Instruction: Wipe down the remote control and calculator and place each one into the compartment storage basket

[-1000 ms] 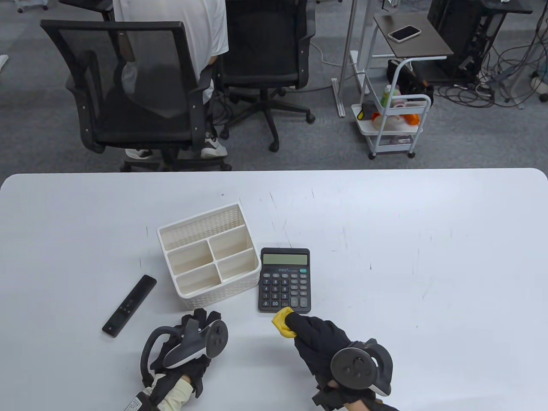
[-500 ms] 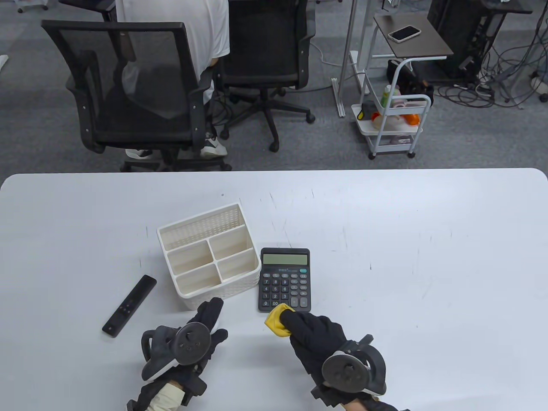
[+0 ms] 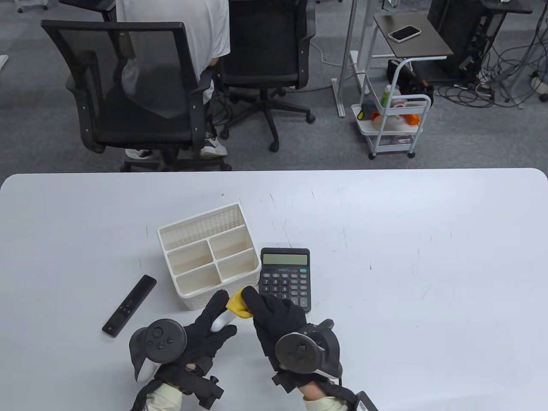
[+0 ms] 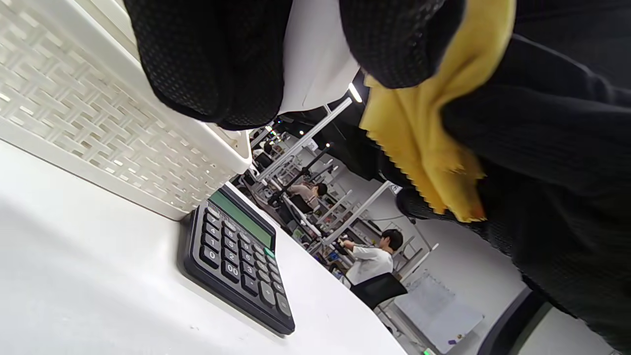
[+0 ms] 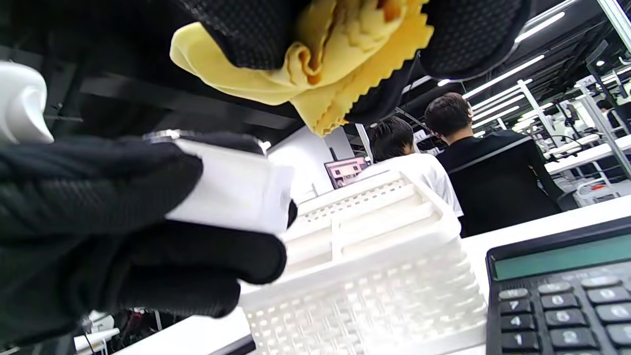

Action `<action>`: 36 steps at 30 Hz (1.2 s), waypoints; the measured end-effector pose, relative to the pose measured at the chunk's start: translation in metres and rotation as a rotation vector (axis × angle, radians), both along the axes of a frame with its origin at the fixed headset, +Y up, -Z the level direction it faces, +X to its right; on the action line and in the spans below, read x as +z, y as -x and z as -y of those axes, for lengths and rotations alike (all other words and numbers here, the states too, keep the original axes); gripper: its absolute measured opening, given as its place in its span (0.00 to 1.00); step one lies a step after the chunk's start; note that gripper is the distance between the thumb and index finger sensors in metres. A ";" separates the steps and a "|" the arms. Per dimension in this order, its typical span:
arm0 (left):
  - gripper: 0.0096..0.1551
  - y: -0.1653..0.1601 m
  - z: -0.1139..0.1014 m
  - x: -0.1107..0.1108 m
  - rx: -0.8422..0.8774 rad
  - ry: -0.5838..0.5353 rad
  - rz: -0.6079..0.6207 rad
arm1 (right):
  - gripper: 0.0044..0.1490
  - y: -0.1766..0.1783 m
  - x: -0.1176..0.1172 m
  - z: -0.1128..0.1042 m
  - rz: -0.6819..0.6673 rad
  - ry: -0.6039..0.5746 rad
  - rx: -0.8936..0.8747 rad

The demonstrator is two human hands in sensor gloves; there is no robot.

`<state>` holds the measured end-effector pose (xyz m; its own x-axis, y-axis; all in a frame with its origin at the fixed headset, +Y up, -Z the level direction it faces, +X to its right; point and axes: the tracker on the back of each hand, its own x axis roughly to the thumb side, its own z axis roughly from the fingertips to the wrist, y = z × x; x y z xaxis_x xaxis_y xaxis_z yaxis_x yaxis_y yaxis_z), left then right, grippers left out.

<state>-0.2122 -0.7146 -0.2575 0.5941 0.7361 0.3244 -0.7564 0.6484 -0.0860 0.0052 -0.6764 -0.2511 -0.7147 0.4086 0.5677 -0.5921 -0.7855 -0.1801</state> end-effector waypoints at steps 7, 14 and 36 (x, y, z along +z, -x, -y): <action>0.43 0.004 -0.004 0.005 0.018 -0.028 0.028 | 0.31 0.019 0.010 0.013 -0.039 -0.073 0.076; 0.43 -0.007 -0.003 0.011 0.011 -0.006 0.114 | 0.33 0.014 0.030 0.021 -0.095 -0.245 0.130; 0.44 -0.005 -0.002 0.015 0.031 -0.009 0.133 | 0.35 0.017 0.042 0.026 -0.202 -0.322 0.079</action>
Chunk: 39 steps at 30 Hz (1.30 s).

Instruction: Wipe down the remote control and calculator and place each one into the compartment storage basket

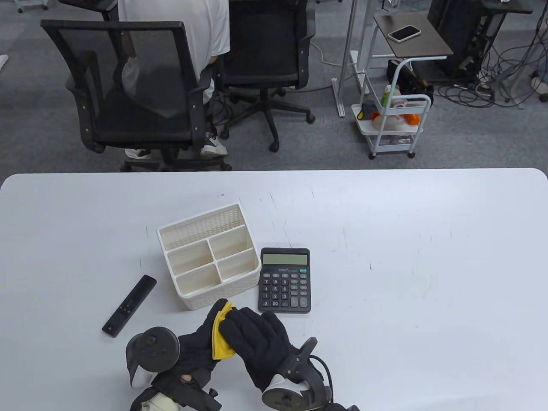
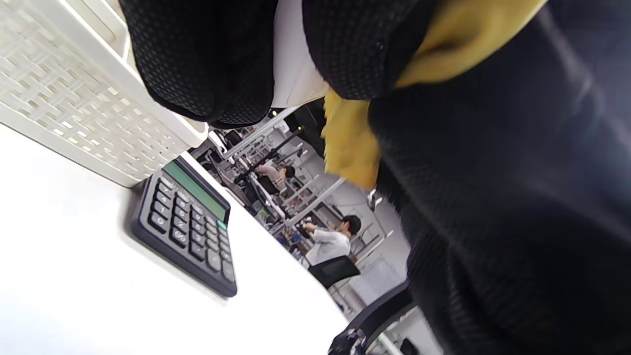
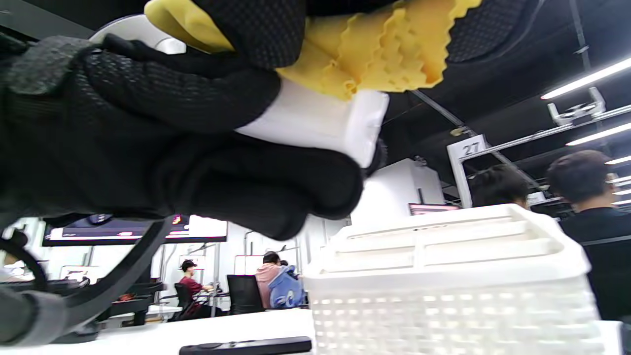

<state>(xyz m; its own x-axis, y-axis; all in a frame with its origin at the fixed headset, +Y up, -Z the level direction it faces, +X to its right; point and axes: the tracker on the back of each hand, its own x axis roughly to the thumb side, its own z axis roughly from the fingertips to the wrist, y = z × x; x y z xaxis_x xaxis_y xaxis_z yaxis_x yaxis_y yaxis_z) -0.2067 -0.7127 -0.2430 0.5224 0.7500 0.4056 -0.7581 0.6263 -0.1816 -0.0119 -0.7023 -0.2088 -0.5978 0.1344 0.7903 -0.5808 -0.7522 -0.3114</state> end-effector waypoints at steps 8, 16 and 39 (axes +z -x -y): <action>0.44 -0.002 -0.003 0.000 0.009 -0.013 0.015 | 0.35 -0.007 -0.010 0.001 0.097 0.038 0.003; 0.45 0.004 0.000 -0.003 0.208 0.081 0.084 | 0.42 -0.013 -0.014 0.003 0.086 0.067 -0.003; 0.46 0.008 0.006 -0.003 0.340 0.154 0.127 | 0.35 -0.009 -0.005 -0.002 -0.047 0.071 -0.150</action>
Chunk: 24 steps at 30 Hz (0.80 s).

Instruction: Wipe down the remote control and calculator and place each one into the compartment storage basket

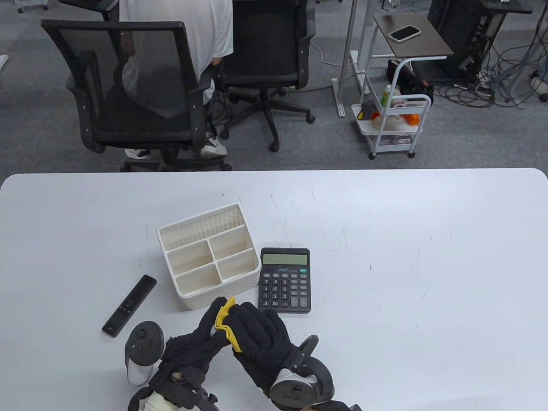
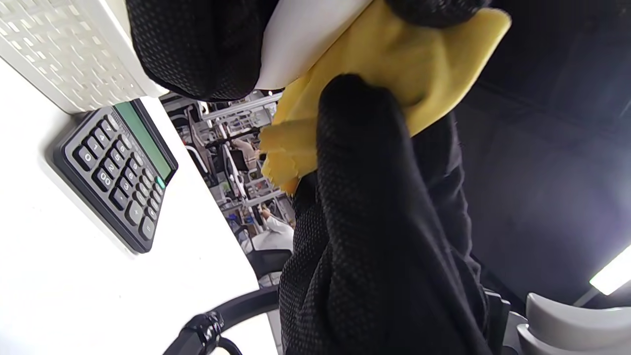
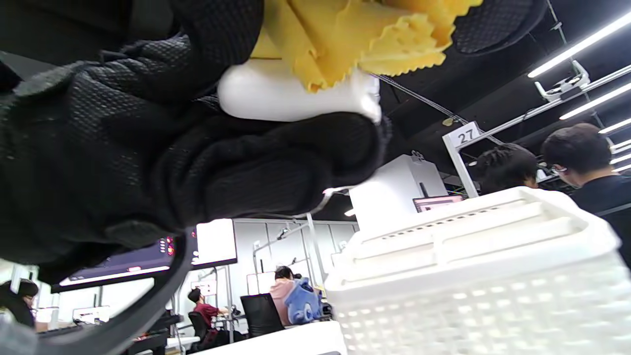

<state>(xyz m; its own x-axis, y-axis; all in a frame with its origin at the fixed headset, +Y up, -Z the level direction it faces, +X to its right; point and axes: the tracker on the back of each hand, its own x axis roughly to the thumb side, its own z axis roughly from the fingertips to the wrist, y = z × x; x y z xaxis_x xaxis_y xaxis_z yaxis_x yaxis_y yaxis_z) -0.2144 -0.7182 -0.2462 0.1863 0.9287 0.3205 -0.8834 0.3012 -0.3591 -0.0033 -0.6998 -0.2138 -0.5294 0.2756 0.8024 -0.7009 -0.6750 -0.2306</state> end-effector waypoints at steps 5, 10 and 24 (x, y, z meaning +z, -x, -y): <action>0.45 -0.002 0.000 0.001 0.024 0.014 0.009 | 0.37 0.000 -0.006 0.002 0.002 0.074 -0.010; 0.43 0.000 -0.002 0.000 0.078 0.029 -0.008 | 0.37 -0.007 -0.012 0.005 0.047 0.144 -0.056; 0.41 -0.004 0.001 0.001 0.064 0.043 0.008 | 0.37 -0.001 -0.009 0.004 0.003 0.153 -0.070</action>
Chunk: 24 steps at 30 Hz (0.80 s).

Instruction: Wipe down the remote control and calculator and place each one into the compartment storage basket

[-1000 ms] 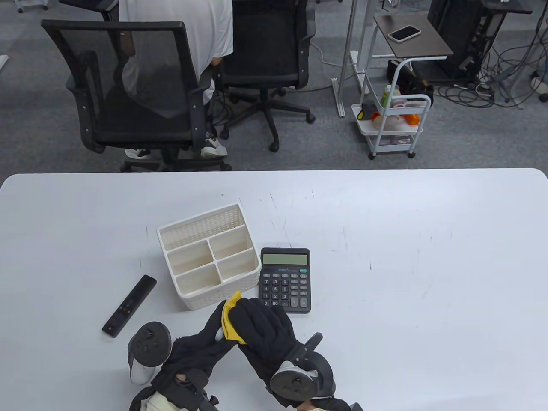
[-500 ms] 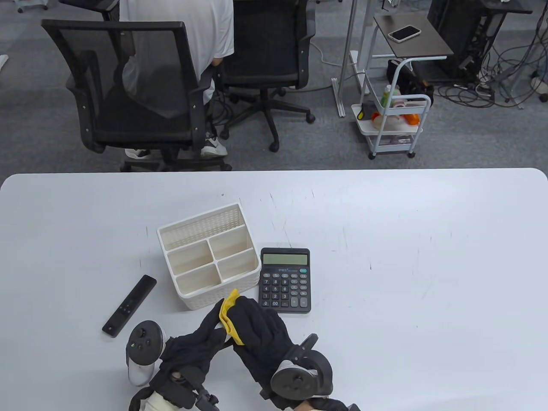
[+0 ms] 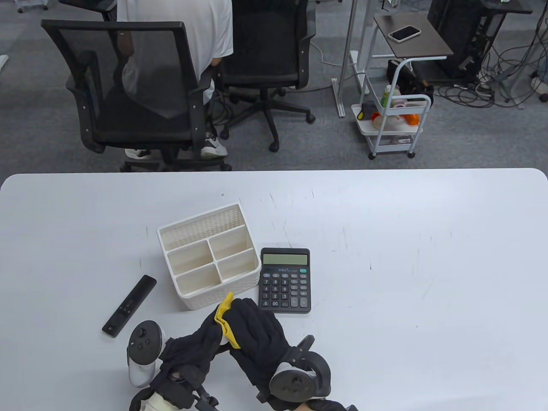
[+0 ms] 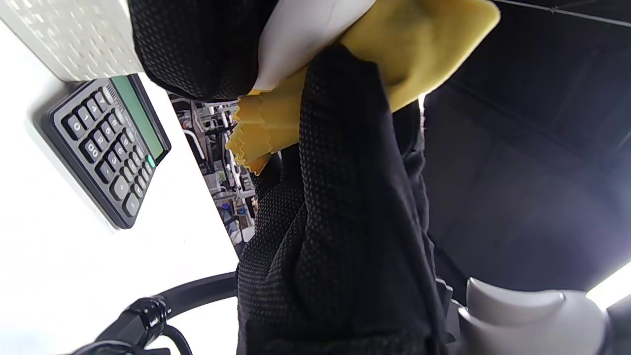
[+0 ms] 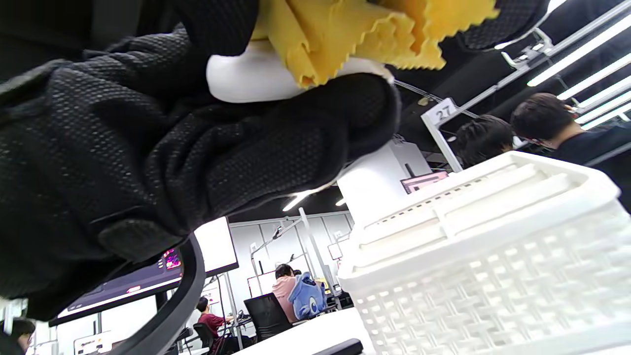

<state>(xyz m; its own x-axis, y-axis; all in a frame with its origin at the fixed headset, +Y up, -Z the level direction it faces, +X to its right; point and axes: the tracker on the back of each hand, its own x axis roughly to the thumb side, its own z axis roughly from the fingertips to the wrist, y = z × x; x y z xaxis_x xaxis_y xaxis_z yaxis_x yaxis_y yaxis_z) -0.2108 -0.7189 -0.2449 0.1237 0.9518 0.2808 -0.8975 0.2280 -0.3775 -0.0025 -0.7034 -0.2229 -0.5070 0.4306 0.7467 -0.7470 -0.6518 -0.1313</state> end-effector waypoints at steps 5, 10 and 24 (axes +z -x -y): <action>0.40 0.003 -0.001 0.000 0.045 0.008 -0.046 | 0.37 0.000 0.001 0.001 -0.004 0.016 -0.015; 0.40 0.006 0.000 -0.001 0.014 0.011 -0.048 | 0.37 0.007 0.005 0.000 -0.042 -0.012 0.007; 0.37 0.008 -0.007 0.001 0.072 -0.005 -0.056 | 0.37 -0.001 0.001 -0.001 -0.024 0.072 -0.120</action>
<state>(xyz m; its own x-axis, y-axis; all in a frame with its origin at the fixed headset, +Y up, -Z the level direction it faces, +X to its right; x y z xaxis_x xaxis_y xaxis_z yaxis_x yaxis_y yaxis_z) -0.2187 -0.7118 -0.2442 0.0706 0.9572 0.2805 -0.9311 0.1641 -0.3257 -0.0013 -0.7027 -0.2220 -0.4311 0.5403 0.7227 -0.8224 -0.5648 -0.0683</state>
